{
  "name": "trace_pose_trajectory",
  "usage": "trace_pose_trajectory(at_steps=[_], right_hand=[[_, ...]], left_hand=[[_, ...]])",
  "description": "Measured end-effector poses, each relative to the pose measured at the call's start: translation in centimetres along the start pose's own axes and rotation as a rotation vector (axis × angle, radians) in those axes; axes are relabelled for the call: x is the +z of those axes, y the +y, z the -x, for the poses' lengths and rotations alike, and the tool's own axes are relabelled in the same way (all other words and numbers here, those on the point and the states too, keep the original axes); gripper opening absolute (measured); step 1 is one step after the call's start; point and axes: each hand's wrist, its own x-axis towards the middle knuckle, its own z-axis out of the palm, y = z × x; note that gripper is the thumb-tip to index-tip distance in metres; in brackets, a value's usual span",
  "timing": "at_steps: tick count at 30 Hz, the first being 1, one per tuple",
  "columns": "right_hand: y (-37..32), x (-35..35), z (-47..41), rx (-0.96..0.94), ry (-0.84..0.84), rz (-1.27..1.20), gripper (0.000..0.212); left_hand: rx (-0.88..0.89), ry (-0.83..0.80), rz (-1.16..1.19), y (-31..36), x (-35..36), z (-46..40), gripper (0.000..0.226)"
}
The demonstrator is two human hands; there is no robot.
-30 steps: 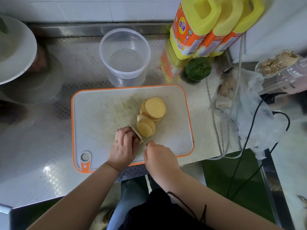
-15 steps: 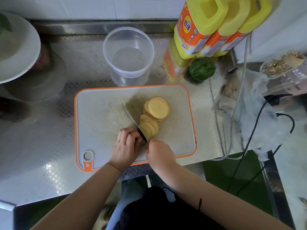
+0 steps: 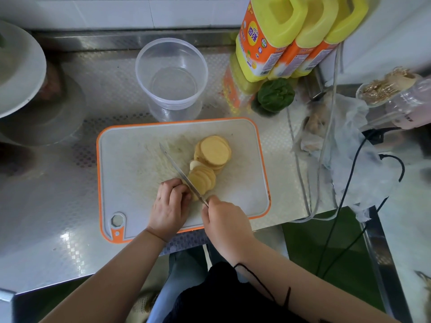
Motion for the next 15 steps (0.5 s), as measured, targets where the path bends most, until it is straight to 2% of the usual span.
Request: trace_pose_trajectory(at_steps=[5, 7, 15], right_hand=[[-0.8, -0.3, 0.6, 0.013, 0.002, -0.002, 0.014], [-1.0, -0.4, 0.5, 0.021, 0.037, 0.003, 0.013], [-1.4, -0.4, 0.1, 0.047, -0.028, 0.001, 0.012]], left_hand=[[0.005, -0.003, -0.006, 0.1, -0.1, -0.1, 0.016], [0.013, -0.003, -0.003, 0.2, -0.1, -0.2, 0.016], [0.018, -0.017, 0.006, 0.2, 0.0, -0.2, 0.011]])
